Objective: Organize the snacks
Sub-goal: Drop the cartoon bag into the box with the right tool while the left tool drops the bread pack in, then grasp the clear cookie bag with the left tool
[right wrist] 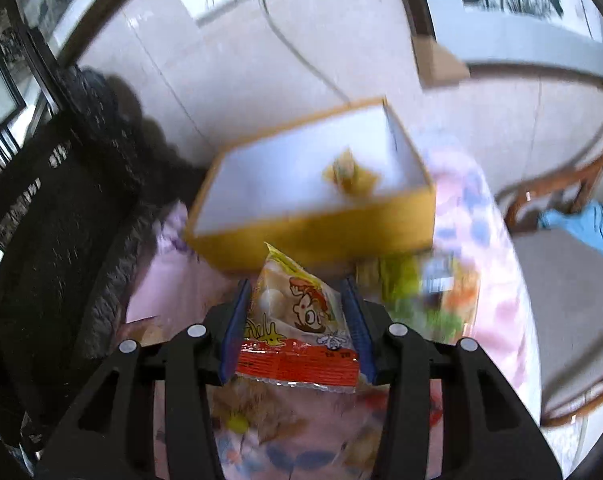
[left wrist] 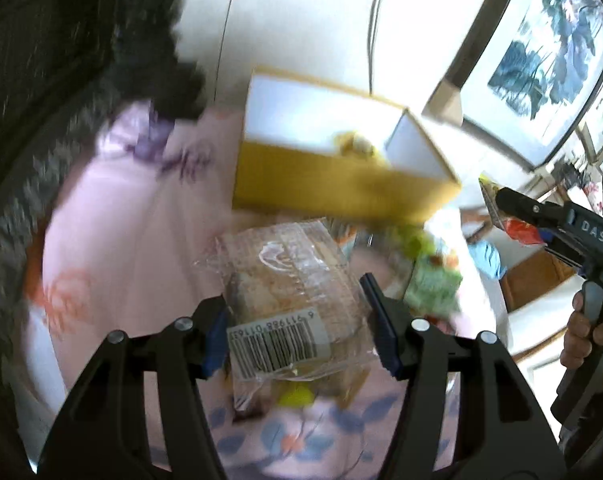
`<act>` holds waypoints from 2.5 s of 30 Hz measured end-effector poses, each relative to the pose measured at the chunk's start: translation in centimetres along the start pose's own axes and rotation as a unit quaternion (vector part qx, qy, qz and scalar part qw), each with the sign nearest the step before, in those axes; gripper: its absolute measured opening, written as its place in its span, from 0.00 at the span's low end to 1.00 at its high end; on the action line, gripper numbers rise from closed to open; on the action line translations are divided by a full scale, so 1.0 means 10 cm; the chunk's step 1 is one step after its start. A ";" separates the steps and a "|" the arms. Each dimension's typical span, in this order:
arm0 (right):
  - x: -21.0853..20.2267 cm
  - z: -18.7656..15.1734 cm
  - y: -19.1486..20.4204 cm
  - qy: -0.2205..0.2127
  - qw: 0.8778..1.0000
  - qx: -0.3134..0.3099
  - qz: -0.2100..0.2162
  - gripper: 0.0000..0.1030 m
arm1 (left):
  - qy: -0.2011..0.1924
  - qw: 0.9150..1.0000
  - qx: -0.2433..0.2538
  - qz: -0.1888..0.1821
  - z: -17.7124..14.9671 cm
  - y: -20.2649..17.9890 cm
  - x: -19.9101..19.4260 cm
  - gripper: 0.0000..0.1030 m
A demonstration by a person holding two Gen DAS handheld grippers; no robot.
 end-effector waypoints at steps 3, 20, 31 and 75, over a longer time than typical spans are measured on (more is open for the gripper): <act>-0.05 0.36 -0.03 -0.036 0.999 0.010 0.015 0.45 | -0.010 0.999 0.033 0.000 0.32 -0.12 0.08 0.58; 0.40 1.60 -0.09 -0.119 0.992 0.004 0.043 0.45 | -0.038 0.981 0.172 0.085 1.73 -0.31 0.87 0.58; 0.86 1.74 -0.19 -0.077 0.996 0.020 0.024 0.47 | -0.016 0.982 0.165 0.088 1.79 -0.20 1.35 0.60; -0.29 -0.91 -1.79 0.050 0.982 0.117 -0.140 0.99 | -0.009 0.997 0.028 0.077 -0.13 0.44 0.39 0.98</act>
Point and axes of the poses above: each gripper's, at about its wrist camera, not at the fingertips, and x roughly the way its jaws point, y to its left, z to its top, the point moved 6 cm from there along x, roughly the way its jaws point, and after that the axes turned 8 degrees about x, right-handed, at the moved point
